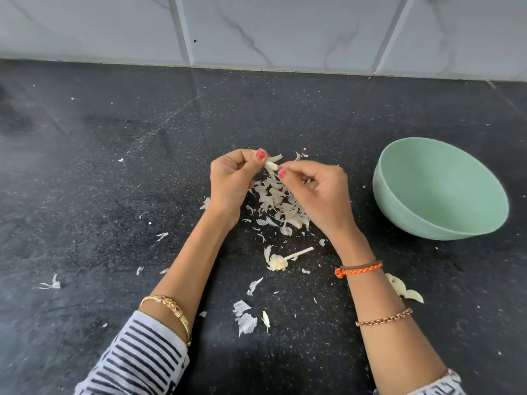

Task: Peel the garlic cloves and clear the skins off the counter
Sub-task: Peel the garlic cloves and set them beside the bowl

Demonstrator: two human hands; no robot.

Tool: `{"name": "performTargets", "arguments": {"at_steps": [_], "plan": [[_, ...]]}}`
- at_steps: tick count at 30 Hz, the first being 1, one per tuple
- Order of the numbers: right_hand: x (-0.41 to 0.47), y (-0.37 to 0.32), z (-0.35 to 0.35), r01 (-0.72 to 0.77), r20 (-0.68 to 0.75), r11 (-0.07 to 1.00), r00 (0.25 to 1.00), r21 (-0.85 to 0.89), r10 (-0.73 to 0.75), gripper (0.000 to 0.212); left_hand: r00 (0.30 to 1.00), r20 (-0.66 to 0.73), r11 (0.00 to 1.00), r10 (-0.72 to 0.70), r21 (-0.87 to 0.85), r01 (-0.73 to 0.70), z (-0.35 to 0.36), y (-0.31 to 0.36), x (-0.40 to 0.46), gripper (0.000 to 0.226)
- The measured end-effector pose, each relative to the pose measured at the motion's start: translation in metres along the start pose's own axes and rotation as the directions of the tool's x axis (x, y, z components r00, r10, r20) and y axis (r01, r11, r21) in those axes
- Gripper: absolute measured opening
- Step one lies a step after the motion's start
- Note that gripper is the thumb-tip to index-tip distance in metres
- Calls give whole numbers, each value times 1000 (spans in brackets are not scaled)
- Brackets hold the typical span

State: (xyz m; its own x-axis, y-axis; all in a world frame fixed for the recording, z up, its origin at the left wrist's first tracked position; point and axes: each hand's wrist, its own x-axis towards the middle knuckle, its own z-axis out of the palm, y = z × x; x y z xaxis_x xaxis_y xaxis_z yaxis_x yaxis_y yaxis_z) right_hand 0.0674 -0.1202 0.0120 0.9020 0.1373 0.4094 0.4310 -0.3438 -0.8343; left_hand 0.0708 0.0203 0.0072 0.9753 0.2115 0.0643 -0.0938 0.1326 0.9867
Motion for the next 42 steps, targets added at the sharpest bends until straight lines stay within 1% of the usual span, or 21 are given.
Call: {"name": "performTargets", "arguments": {"at_steps": [4, 8, 11, 17, 20, 23, 28, 33, 37, 40, 42], "plan": [[-2, 0, 5, 21, -53, 999, 998, -38, -23, 10, 999, -18, 999, 36, 36, -36, 2, -2, 0, 14], [-3, -2, 9, -7, -94, 995, 996, -100, -3, 12, 997, -43, 996, 68, 65, -65, 4, -4, 0, 18], [-5, -4, 9, -18, -126, 991, 992, -136, 1, 13, 994, -26, 991, 105, 82, -102, 6, -5, -1, 20], [-5, -9, 7, -91, -148, 976, 987, -200, 61, 21, 981, -61, 977, 186, 116, -179, 13, -7, -6, 26], [-5, -11, 8, -94, -157, 970, 986, -223, 60, 22, 976, -61, 974, 207, 108, -199, 14, -7, -7, 24], [-6, -11, 10, -99, -174, 966, 983, -240, 57, 21, 978, -30, 973, 208, 106, -204, 13, -8, -7, 18], [-5, -9, 11, -167, -216, 979, 966, -118, 139, 11, 972, -46, 969, 230, 105, -224, 14, -8, -7, 17], [-4, -10, 14, -255, -192, 966, 947, 43, 258, 11, 963, -68, 962, 262, 99, -255, 13, -8, -7, 14], [-4, -9, 13, -259, -185, 966, 948, 17, 258, 10, 959, -77, 959, 273, 106, -264, 13, -7, -7, 17], [-4, -8, 13, -242, -183, 970, 955, -16, 235, 10, 965, -62, 964, 254, 99, -247, 12, -10, -6, 24], [-5, -7, 13, -212, -185, 977, 961, -20, 204, 15, 968, -44, 966, 246, 94, -242, 13, -9, -6, 26]]}}
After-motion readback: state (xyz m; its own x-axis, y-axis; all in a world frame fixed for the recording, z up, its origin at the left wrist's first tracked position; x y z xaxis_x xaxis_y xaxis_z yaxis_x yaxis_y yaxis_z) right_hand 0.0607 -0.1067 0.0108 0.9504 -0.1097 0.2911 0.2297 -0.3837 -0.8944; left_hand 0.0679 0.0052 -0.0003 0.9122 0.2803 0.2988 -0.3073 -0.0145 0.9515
